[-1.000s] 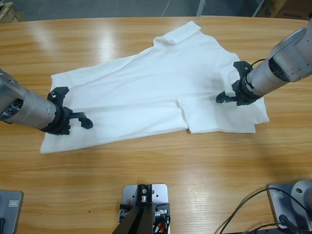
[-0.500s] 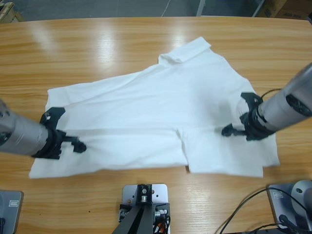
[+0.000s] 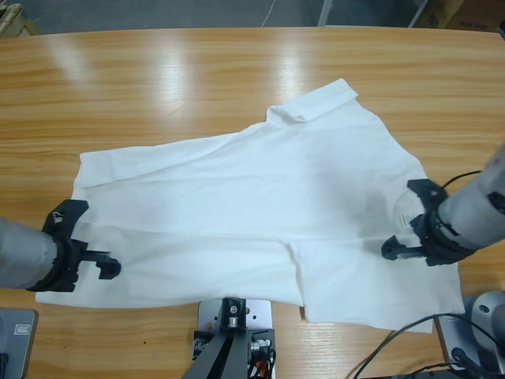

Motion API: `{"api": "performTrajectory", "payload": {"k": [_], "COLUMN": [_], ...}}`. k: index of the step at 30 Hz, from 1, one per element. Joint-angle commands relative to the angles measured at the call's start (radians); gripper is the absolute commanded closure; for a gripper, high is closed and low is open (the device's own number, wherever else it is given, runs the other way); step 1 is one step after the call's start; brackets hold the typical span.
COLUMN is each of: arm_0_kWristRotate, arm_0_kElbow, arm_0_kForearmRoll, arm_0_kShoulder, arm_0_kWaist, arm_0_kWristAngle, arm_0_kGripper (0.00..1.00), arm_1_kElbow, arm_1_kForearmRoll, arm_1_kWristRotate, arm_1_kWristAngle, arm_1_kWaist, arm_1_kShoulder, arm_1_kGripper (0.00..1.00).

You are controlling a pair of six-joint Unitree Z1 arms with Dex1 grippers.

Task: Fold clothes

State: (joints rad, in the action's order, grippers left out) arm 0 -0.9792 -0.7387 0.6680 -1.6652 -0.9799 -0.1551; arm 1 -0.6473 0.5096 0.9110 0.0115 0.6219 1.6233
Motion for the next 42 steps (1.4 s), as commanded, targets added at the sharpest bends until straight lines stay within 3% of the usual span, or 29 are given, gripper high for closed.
{"api": "performTrajectory", "payload": {"k": [1, 3, 5, 8, 11, 24, 42], "arm_0_kWristRotate": [0.02, 0.071, 0.101, 0.173, 0.188, 0.091, 0.008], "arm_0_kElbow": [-0.047, -0.053, -0.044, -0.029, -0.022, 0.089, 0.134], "arm_0_kForearmRoll": [-0.037, -0.098, -0.154, -0.261, -0.331, -0.377, -0.487], "arm_0_kShoulder": [0.149, 0.168, 0.168, 0.14, 0.088, 0.044, -0.036], "arm_0_kWaist": [0.119, 0.22, 0.33, 0.482, 0.572, 0.607, 0.634], "arm_0_kWristAngle": [-0.063, -0.062, -0.048, 0.052, 0.124, 0.169, 0.169], "arm_0_kGripper": [0.029, 0.036, 0.062, 0.144, 0.184, 0.184, 0.184], "arm_1_kElbow": [-0.199, -0.274, -0.345, -0.433, -0.496, -0.524, -0.489], "arm_1_kForearmRoll": [0.007, -0.024, -0.027, -0.032, -0.029, -0.029, -0.037], "arm_1_kWristRotate": [-0.342, -0.533, -0.629, -0.72, -0.738, -0.738, -0.738], "arm_1_kWristAngle": [-0.145, -0.076, 0.025, 0.204, 0.248, 0.248, 0.248], "arm_1_kWaist": [-0.09, -0.182, -0.285, -0.436, -0.502, -0.507, -0.507], "arm_1_kShoulder": [-0.145, -0.079, -0.015, 0.069, 0.123, 0.213, 0.227], "arm_1_kGripper": [0.0, 0.0, 0.01, 0.059, 0.06, 0.059, 0.06]}}
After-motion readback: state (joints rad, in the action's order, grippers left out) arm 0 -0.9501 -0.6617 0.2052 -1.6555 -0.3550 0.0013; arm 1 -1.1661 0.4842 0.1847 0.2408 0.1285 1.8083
